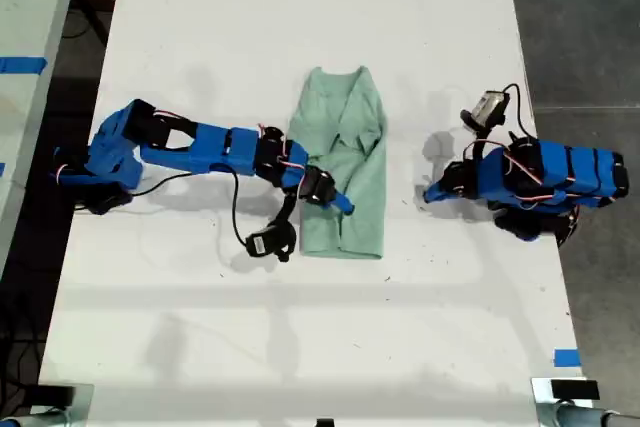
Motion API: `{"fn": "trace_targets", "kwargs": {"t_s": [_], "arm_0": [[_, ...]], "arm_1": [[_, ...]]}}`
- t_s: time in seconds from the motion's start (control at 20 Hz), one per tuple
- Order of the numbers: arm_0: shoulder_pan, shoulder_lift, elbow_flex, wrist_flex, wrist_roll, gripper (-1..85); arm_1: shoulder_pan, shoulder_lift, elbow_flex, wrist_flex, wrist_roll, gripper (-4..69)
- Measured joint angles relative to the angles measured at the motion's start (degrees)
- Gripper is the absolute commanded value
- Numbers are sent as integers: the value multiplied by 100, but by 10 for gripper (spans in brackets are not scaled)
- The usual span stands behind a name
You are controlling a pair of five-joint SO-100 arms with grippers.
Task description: Fold t shirt
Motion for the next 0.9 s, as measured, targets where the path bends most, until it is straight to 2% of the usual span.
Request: {"fn": "trace_targets", "kwargs": {"t_s": [0.2,0.25,0.35,0.5,0.55,0.75,0.8,0.9], "arm_0": [[-123,1336,0,721,176,178],[-237,1881,0,984,193,15],[-554,3059,167,1450,202,0],[-923,4913,1441,1547,343,0],[-958,5660,2285,1257,290,0],[-932,9352,7260,-1160,-229,0],[-923,10151,8543,-1538,-396,0],[-967,11540,10705,-1819,-633,0]], "arm_1": [[0,0,0,0,0,-2],[0,0,0,0,0,-2],[0,0,0,0,0,-2],[0,0,0,0,0,-2],[0,0,0,0,0,-2],[0,0,0,0,0,-2],[0,0,0,0,0,-2],[0,0,0,0,0,-2]]}}
